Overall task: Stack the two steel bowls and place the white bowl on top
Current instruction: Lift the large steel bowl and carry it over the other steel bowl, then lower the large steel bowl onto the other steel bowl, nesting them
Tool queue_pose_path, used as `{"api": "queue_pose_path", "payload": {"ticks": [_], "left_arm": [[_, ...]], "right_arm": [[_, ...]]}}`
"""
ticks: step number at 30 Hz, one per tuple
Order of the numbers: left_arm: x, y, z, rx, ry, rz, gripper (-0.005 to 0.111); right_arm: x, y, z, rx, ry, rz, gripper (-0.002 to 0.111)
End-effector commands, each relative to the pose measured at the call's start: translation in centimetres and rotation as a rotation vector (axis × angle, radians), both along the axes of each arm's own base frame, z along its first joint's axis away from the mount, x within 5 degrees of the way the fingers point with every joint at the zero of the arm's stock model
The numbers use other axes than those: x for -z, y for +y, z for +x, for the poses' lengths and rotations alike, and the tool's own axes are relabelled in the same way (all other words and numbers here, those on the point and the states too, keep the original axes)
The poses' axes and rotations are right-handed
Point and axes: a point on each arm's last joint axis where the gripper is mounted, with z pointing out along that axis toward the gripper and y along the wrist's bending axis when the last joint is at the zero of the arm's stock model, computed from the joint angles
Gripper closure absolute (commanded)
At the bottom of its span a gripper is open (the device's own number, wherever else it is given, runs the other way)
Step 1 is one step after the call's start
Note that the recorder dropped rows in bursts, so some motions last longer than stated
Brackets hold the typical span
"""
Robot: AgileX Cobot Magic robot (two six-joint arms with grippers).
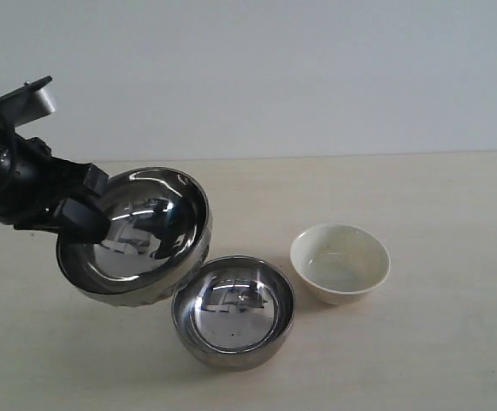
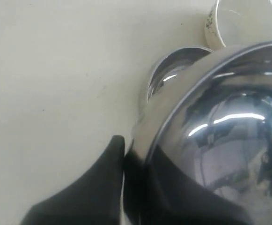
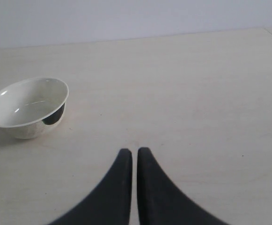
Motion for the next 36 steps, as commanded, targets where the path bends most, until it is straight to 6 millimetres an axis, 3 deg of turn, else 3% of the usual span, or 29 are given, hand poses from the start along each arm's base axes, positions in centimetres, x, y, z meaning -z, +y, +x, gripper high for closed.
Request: {"api": "queue_pose_path", "payload": {"ticks": [1,7,12,18,36], "left_arm": [[0.3,-2.0,0.7,0.076,0.055,-0.021,0.103],[0.7,-4.1,3.3,0.095,0.074,-0.03,0.103],[2.6,-5.2,5.0,0.115,0.115,-0.007,0.103],[3.9,-9.3,6.2,0.208,0.118,0.013,0.103],[6.8,-9.1,7.0,0.198,0.164,0.099,0.103]], "right_arm": [[-0.1,0.0,0.0,0.002,-0.011,-0.001,0.108],[-0.1,0.0,0.0,0.002,-0.011,-0.001,0.108],[-0.1,0.0,0.0,0.002,-0.011,-0.001,0.108],[-0.1,0.0,0.0,0.002,-0.011,-0.001,0.108],[-0.1,0.0,0.0,0.002,-0.011,-0.001,0.108]]}}
